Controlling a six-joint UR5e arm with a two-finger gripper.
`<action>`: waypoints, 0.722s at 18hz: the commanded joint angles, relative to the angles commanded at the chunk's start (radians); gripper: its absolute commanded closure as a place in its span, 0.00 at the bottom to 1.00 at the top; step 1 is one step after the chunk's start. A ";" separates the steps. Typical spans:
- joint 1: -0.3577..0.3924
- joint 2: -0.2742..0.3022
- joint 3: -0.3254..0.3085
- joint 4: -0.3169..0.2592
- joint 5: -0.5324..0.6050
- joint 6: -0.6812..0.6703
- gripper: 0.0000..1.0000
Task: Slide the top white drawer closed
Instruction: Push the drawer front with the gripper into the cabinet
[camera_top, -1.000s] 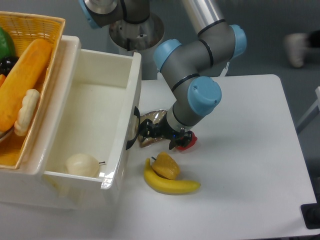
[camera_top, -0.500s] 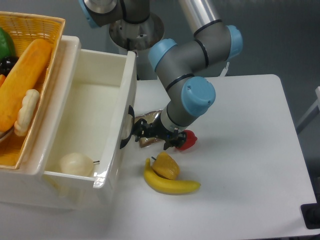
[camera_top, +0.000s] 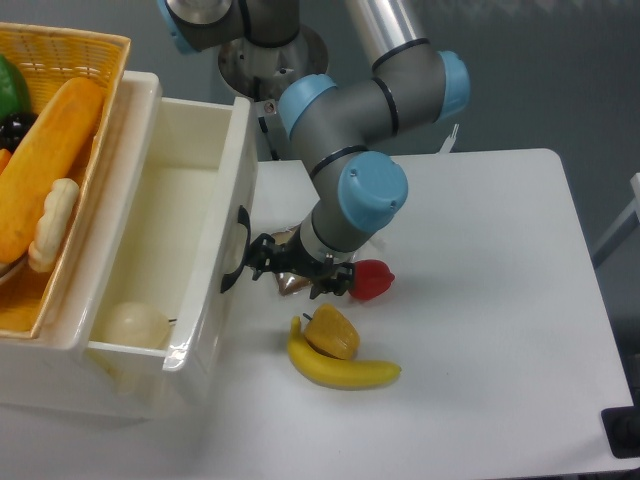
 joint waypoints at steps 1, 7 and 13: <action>-0.009 0.000 0.002 0.000 -0.006 -0.002 0.00; -0.061 0.000 0.002 0.002 -0.002 -0.009 0.00; -0.086 -0.001 0.002 0.003 0.003 -0.012 0.00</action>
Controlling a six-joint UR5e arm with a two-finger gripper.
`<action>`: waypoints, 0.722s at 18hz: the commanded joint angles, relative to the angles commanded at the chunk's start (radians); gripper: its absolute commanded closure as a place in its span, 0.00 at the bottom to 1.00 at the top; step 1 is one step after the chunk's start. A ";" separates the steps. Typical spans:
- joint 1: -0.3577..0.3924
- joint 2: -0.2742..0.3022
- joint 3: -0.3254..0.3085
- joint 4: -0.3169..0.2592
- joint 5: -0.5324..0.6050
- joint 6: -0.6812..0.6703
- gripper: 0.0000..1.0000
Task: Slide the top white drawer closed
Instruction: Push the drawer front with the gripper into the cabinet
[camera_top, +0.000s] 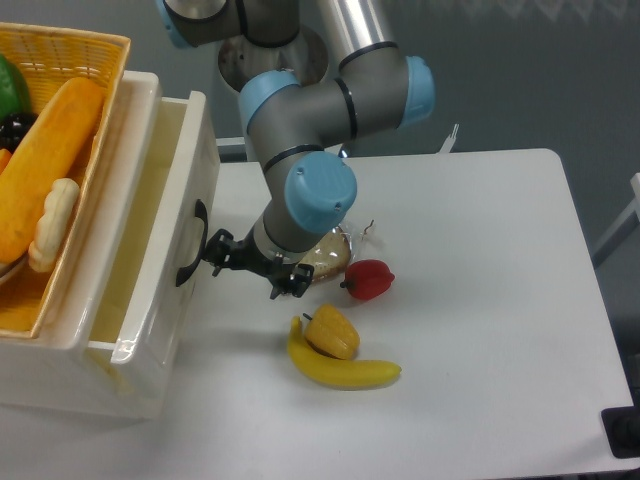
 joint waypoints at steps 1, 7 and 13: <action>-0.002 0.000 0.000 0.000 -0.003 0.000 0.00; -0.018 0.000 0.000 -0.002 -0.005 0.000 0.00; -0.028 0.002 0.000 -0.003 -0.005 -0.002 0.00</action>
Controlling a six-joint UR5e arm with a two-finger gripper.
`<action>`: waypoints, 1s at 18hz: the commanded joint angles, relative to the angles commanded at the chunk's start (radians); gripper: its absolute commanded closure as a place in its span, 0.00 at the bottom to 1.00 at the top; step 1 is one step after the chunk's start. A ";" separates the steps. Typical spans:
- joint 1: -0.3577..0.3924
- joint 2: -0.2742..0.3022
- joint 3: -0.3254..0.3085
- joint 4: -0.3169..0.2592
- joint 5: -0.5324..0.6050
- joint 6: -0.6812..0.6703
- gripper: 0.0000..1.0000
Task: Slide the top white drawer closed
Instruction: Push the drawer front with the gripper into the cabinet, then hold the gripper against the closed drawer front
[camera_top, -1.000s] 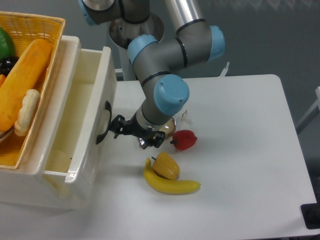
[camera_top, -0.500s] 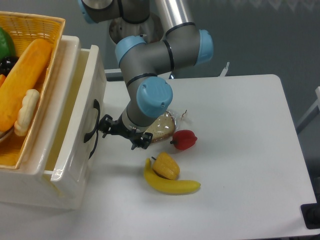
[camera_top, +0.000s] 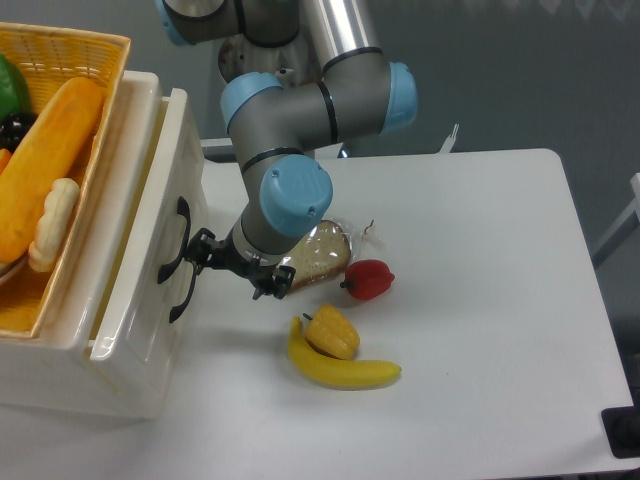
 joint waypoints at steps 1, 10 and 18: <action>0.000 0.002 0.000 0.000 0.000 -0.005 0.00; -0.003 0.000 -0.002 0.000 0.000 -0.015 0.00; -0.012 0.000 -0.002 0.000 -0.003 -0.023 0.00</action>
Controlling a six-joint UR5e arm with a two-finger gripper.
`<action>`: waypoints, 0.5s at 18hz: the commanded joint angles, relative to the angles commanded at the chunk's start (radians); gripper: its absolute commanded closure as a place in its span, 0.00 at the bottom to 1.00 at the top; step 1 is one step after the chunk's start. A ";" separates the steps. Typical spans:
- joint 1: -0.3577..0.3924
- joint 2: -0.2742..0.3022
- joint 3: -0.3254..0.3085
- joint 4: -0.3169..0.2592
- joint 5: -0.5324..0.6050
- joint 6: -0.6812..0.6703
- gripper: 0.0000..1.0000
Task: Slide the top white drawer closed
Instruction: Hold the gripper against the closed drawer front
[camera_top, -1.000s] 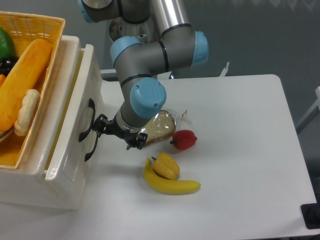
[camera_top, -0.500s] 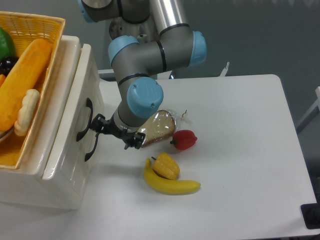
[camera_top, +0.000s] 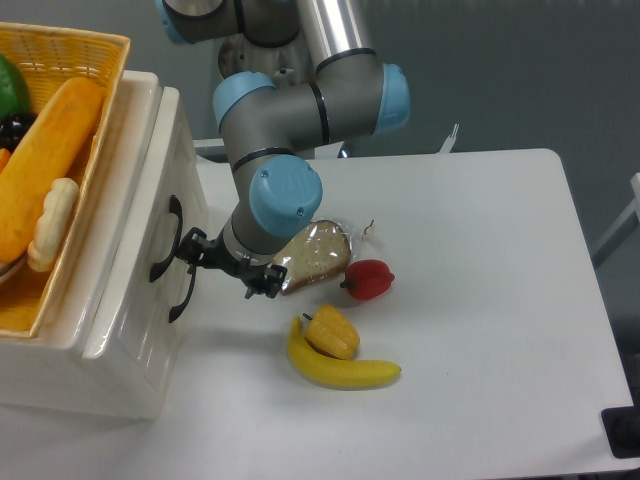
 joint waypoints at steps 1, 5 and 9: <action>0.000 0.000 0.000 0.000 0.000 0.000 0.00; 0.000 -0.002 0.000 0.002 0.002 0.002 0.00; 0.014 -0.005 0.012 0.003 0.023 0.011 0.00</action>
